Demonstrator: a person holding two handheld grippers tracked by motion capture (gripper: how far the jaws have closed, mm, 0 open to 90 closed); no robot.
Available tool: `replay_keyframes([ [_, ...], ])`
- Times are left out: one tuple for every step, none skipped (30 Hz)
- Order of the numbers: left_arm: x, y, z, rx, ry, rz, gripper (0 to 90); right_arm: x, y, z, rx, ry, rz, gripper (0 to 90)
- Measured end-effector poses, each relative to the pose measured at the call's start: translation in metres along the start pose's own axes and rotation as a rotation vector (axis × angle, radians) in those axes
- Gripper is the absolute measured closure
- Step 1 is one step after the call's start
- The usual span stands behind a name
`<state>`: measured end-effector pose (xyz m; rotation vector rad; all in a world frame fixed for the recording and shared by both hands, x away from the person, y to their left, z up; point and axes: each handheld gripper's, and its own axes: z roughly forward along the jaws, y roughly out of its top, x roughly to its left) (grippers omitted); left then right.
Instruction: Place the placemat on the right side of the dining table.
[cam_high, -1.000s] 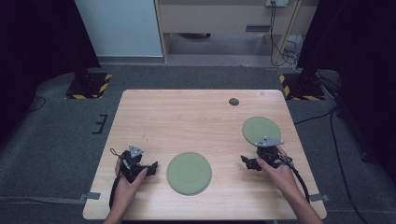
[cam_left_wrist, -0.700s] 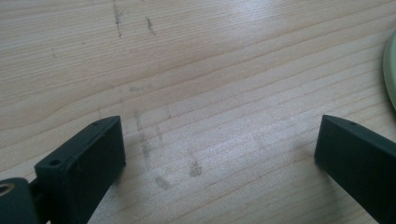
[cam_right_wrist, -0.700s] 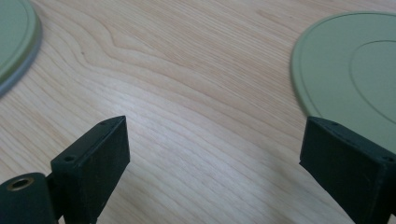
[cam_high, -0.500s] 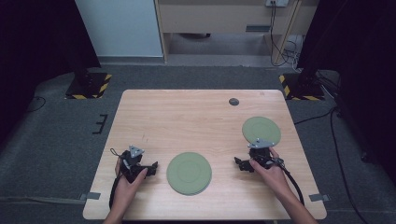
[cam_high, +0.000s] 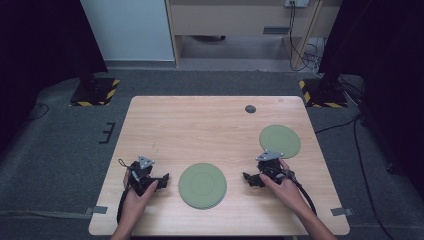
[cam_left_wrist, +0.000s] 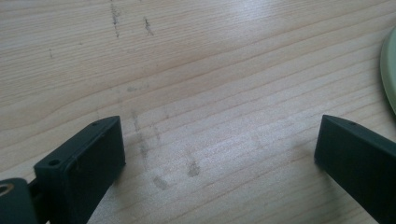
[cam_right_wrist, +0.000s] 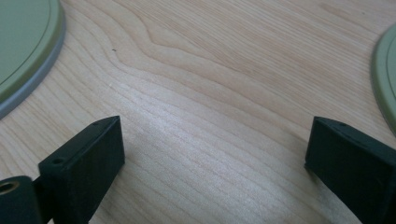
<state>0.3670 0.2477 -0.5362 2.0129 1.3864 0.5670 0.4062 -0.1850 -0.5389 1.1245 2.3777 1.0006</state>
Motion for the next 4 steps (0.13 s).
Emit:
replay_keyframes([
  [-0.0001, 0.0, 0.0, 0.0, 0.0, 0.001, 1.1, 0.0001, -0.0002, 0.0002, 0.005, -0.011, 0.011, 1.3],
  [-0.0002, -0.0001, -0.0001, 0.0, -0.001, 0.001, 1.1, 0.0004, -0.0001, 0.0006, 0.011, -0.023, 0.027, 0.4],
  [-0.0004, -0.0001, -0.0001, 0.0, -0.001, 0.001, 1.1, 0.0002, -0.0002, 0.0005, 0.012, -0.03, 0.033, 0.4],
  [-0.0004, -0.0001, -0.0001, 0.0, -0.001, 0.001, 1.1, 0.0, -0.0003, 0.0004, 0.013, -0.034, 0.04, 0.4],
])
